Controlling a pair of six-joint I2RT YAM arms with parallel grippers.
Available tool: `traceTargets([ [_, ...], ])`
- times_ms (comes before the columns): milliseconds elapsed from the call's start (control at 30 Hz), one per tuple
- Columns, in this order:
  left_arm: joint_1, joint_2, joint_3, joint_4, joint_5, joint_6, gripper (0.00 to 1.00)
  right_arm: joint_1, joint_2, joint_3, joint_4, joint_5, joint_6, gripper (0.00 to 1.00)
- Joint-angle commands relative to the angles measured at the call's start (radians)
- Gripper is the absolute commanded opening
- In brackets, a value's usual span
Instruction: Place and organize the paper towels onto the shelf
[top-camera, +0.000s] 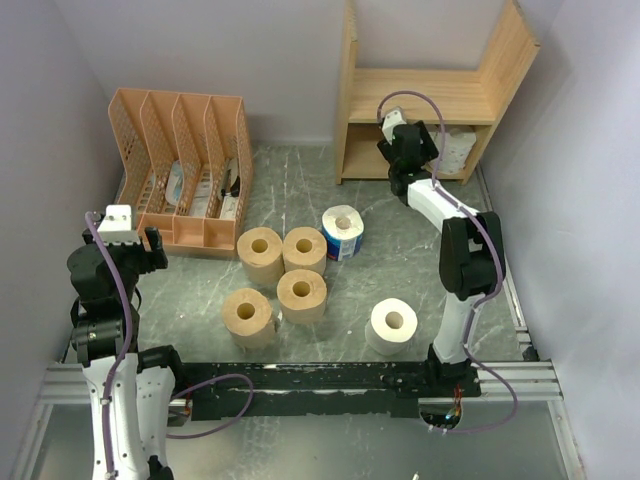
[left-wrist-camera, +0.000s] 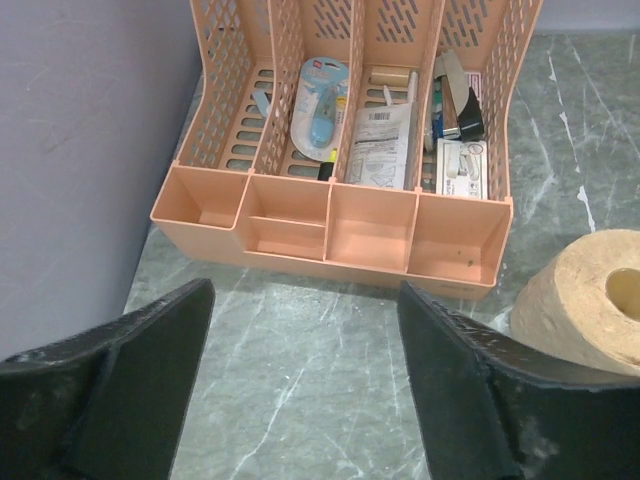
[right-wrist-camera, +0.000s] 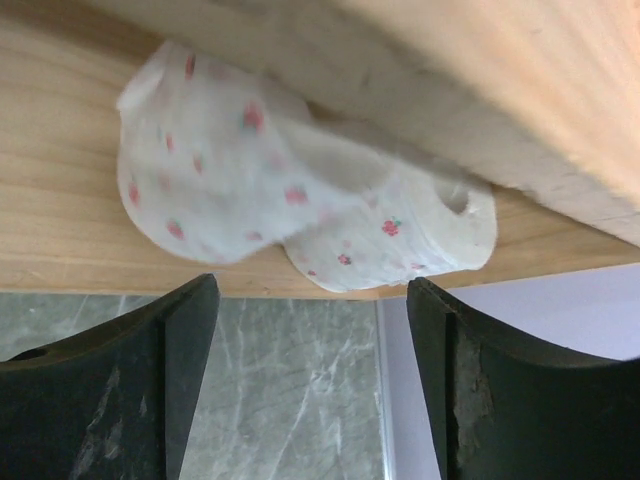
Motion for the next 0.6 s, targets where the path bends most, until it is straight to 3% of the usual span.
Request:
traceTargets([
  [0,0.012,-0.002,-0.005,0.031,-0.004,-0.002,0.94,-0.007,-0.057,-0.020,0.067,0.036,0.000,0.92],
  [33,0.013,-0.003,-0.004,0.030,-0.004,-0.003,0.97,-0.006,-0.066,-0.028,0.072,0.036,0.000,0.99],
  [233,0.014,-0.002,-0.005,0.030,-0.003,-0.003,1.00,0.033,-0.211,-0.116,0.088,0.101,0.034,1.00],
  [367,0.018,0.000,-0.005,0.029,-0.001,-0.004,1.00,0.184,-0.386,-0.188,0.050,0.300,0.088,1.00],
  [433,0.018,0.000,-0.006,0.030,0.001,-0.005,1.00,0.268,-0.446,-0.149,-0.157,0.361,0.263,1.00],
  [500,0.018,0.000,-0.006,0.030,0.004,-0.005,1.00,0.305,-0.488,-0.069,-0.469,0.153,0.476,1.00],
  [567,0.019,0.001,-0.006,0.031,0.009,-0.003,1.00,0.306,-0.547,-0.083,-0.584,-0.097,0.546,1.00],
])
